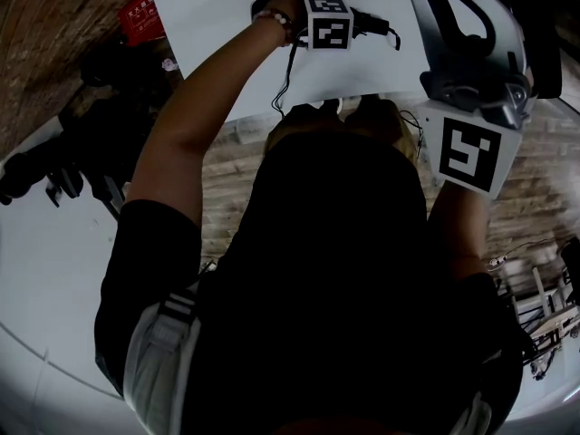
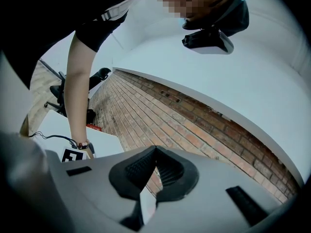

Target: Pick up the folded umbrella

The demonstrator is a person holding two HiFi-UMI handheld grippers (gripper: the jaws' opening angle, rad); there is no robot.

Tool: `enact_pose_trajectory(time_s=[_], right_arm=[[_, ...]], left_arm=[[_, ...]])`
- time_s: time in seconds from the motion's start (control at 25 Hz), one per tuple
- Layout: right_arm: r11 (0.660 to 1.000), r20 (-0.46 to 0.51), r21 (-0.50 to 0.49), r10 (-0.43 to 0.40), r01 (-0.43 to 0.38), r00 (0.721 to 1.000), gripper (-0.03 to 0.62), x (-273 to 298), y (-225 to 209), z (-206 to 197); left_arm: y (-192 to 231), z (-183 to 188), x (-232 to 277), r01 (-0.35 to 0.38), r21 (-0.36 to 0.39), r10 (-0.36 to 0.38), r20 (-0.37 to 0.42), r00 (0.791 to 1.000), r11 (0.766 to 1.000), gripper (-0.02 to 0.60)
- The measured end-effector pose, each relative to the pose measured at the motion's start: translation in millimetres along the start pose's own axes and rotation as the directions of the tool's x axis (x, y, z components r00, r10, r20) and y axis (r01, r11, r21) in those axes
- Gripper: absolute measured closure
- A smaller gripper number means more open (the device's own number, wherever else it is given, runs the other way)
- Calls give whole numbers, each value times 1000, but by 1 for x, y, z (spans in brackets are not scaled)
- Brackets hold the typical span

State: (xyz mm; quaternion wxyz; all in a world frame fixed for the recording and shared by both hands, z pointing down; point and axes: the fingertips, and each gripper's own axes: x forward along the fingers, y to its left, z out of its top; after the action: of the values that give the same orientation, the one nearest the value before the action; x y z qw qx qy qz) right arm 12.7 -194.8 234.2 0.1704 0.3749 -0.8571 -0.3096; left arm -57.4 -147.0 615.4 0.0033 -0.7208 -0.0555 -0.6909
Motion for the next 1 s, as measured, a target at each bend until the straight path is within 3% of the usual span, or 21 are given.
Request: enact_pose_trajectory(time_s=[0.16, 0.72, 1.0], right_arm=[[1000, 1, 2, 0, 0, 1000, 565, 0, -1, 1], [1000, -4, -8, 1, -1, 1000, 566, -7, -2, 3], [1000, -3, -11, -8, 8, 1000, 566, -7, -3, 11]], left_arm=[[2, 1, 0, 2, -57, -1, 25, 1000, 998, 370], [1, 3, -3, -32, -34, 33, 32, 999, 999, 376], [2, -1, -6, -45, -120, 53, 60, 997, 992, 380]])
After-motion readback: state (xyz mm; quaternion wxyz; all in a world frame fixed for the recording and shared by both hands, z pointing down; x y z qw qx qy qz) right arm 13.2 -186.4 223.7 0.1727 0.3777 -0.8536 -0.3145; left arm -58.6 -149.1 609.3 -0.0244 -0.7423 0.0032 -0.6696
